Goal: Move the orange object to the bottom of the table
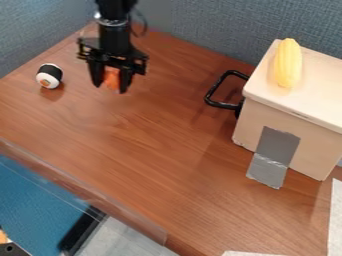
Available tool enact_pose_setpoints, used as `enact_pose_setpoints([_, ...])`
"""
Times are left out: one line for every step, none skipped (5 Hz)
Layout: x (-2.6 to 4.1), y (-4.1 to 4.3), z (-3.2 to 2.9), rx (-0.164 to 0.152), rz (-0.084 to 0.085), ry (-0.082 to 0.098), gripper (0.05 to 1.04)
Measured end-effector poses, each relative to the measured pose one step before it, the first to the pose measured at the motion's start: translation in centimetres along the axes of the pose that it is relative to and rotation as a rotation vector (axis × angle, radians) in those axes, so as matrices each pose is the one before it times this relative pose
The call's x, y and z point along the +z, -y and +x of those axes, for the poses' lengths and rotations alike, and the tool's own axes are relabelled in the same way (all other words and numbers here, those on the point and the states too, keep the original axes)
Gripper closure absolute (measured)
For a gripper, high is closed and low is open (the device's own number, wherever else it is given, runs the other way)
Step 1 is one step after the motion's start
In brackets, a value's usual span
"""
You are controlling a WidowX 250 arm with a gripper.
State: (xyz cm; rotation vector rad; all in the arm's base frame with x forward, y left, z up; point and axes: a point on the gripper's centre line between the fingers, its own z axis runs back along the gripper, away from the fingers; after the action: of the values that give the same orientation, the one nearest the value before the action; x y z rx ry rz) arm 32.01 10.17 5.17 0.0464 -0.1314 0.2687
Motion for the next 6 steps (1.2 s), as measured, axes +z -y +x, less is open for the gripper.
enact_pose_setpoints([-0.118,-0.615,-3.916,-0.0555,0.0053,-0.0085,0.481])
enact_pose_setpoints([-1.033,-0.756,-3.454,-0.055,0.021,-0.0112,0.481])
enact_pose_setpoints([-1.055,-0.608,-1.853,-0.0279,0.0244,-0.0158,0.481])
enact_pose_setpoints([-0.927,-0.463,-0.64,-0.009,0.0298,-0.018,0.481])
enact_pose_setpoints([-0.486,-0.174,-0.149,0.0061,0.0109,-0.0223,0.431])
enact_pose_setpoints([-0.062,0.383,-0.632,0.0043,-0.029,-0.0529,0.141])
